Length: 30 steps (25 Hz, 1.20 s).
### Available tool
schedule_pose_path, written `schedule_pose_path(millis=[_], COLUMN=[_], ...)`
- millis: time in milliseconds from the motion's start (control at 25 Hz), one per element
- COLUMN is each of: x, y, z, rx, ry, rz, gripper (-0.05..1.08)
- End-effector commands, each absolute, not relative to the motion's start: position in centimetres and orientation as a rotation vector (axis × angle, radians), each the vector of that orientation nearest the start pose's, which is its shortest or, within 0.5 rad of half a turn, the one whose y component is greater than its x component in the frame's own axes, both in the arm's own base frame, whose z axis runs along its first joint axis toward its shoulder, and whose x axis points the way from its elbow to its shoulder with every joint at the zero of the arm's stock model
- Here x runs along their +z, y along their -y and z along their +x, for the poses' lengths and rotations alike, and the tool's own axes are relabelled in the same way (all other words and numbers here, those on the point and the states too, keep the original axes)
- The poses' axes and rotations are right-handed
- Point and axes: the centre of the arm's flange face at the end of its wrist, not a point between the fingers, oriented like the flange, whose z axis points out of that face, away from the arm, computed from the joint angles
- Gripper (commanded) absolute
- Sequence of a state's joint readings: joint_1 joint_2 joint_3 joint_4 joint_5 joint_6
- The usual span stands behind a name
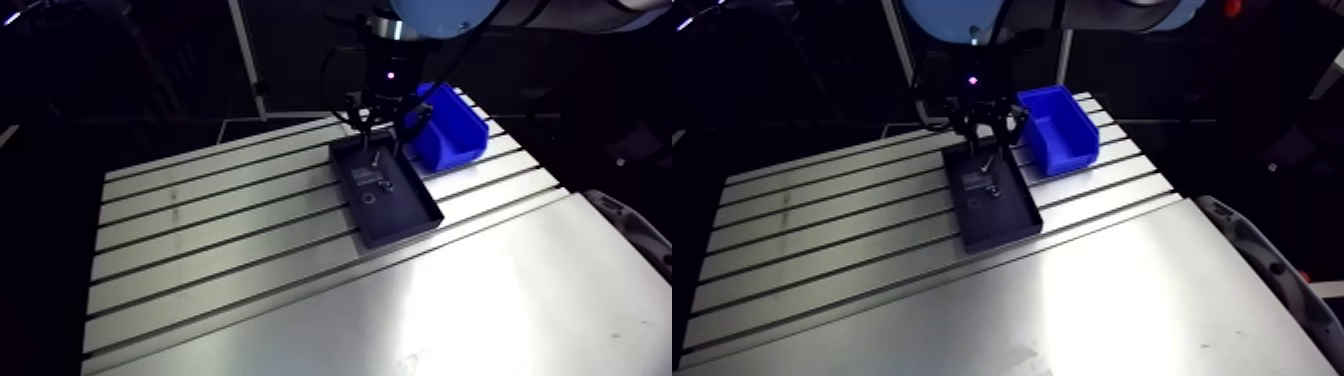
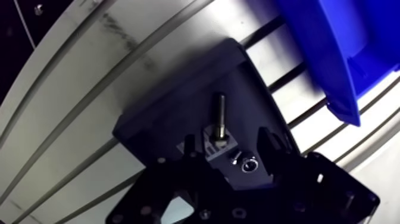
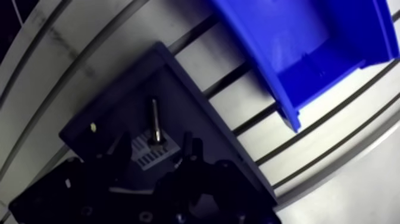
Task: Pick up the M10 bolt from the tray and put it into the blue bin.
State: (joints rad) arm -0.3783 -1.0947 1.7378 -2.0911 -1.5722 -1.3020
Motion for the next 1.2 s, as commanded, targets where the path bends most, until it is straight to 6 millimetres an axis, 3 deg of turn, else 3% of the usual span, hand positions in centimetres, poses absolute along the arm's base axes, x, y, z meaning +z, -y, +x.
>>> schedule_pose_path(millis=[40,1200], x=[18.5,17.4], y=[-9.5,-9.8], z=[-60.2,-60.6], rx=[-0.005,0.017], ry=[-2.860,-2.882], rz=[0.946,0.937], gripper=[0.45,0.50])
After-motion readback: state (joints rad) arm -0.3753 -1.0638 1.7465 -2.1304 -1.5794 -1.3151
